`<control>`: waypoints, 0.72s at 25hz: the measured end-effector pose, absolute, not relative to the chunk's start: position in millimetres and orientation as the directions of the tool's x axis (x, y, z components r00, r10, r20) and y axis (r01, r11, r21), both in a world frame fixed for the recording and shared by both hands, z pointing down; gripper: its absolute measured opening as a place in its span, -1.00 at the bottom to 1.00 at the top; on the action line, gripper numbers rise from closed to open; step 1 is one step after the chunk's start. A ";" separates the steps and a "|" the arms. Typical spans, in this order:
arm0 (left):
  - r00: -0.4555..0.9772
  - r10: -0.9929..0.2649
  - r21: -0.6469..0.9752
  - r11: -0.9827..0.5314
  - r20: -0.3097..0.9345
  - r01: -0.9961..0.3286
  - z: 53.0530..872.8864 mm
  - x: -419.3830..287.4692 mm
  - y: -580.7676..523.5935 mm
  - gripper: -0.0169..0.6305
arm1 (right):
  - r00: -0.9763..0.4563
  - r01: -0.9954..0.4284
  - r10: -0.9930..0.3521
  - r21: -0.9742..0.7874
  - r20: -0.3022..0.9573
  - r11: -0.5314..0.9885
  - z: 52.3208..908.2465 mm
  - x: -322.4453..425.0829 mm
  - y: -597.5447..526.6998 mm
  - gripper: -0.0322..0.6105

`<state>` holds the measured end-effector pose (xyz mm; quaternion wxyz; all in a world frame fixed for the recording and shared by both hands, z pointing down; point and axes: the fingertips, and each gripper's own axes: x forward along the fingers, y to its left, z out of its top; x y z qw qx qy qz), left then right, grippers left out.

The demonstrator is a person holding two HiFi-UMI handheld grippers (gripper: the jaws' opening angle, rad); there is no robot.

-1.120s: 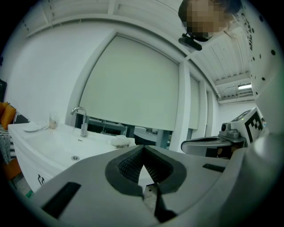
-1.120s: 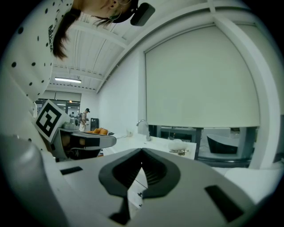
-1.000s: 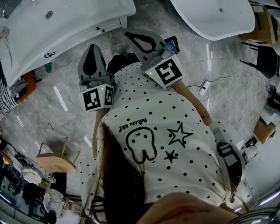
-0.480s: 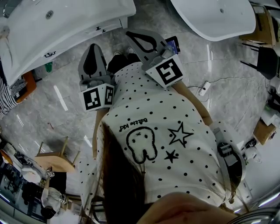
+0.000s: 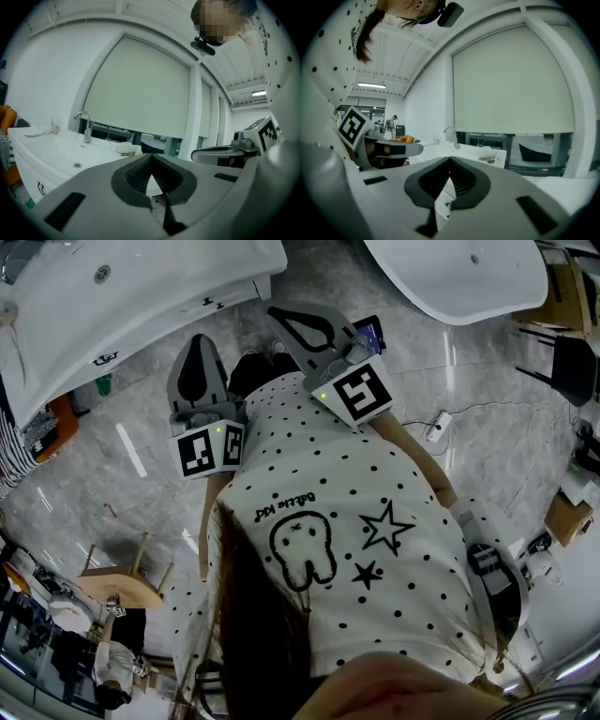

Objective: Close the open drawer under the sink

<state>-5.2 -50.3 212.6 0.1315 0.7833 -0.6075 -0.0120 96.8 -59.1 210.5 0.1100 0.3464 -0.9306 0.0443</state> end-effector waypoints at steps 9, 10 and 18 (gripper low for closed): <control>0.256 -0.957 0.226 -0.222 0.137 -0.949 211.4 -6.1 -50.6 -0.94 | -0.737 -0.652 -0.632 -0.005 0.241 0.758 210.9 96.9 -59.1 -0.86; 0.256 -0.957 0.227 -0.221 0.137 -0.949 211.3 -6.2 -50.4 -0.94 | -0.738 -0.650 -0.630 -0.005 0.243 0.760 211.2 96.7 -58.8 -0.86; 0.256 -0.957 0.229 -0.220 0.139 -0.948 211.6 -6.7 -49.8 -0.94 | -0.738 -0.649 -0.628 -0.007 0.244 0.760 211.6 96.1 -58.1 -0.86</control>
